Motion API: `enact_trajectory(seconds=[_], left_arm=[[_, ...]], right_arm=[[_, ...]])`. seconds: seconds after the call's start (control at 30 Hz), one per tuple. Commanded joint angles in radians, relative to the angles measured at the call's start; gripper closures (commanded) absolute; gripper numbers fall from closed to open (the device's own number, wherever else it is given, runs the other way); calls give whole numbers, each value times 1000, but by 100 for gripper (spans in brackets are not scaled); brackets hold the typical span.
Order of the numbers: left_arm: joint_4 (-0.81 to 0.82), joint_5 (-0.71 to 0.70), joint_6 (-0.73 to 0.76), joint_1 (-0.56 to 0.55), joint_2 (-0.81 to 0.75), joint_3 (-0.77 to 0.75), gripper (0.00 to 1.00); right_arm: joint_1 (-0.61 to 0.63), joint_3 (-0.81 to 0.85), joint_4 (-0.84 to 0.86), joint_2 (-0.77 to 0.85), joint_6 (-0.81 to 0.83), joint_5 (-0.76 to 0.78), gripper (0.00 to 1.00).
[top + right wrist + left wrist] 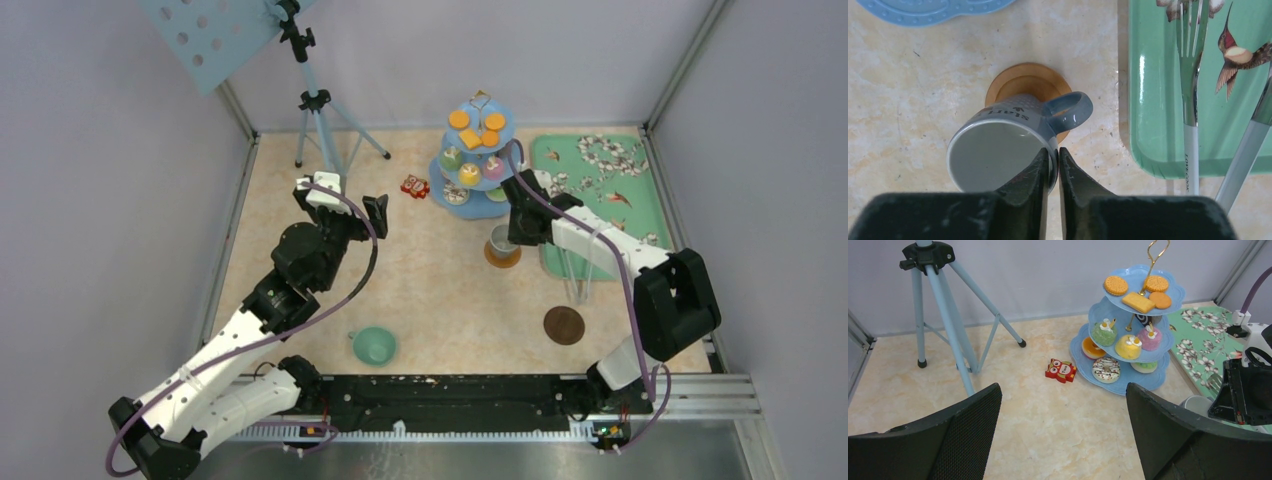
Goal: Serve the afternoon tea
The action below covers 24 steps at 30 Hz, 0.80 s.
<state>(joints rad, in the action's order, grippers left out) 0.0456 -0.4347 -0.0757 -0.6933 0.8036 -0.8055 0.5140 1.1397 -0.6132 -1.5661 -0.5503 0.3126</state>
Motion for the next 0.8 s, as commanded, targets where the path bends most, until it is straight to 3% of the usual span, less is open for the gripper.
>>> enact_trajectory(seconds=[0.0, 0.23, 0.3, 0.43, 0.6, 0.77], left_arm=[[43, 7, -2, 3, 7, -6, 1], [43, 12, -3, 3, 12, -6, 1], [43, 14, -4, 3, 12, -7, 1], [42, 11, -3, 3, 10, -8, 1], [46, 12, -2, 3, 5, -8, 1], [46, 17, -4, 3, 6, -5, 1]], right_arm=[[-8, 53, -26, 27, 14, 14, 85], [-7, 153, -183, 158, 58, 34, 57], [-4, 129, -226, 225, 72, -2, 54], [46, -86, -323, 394, -14, -51, 56], [143, -367, -321, 533, -214, -66, 68], [143, -508, -280, 612, -392, 47, 78]])
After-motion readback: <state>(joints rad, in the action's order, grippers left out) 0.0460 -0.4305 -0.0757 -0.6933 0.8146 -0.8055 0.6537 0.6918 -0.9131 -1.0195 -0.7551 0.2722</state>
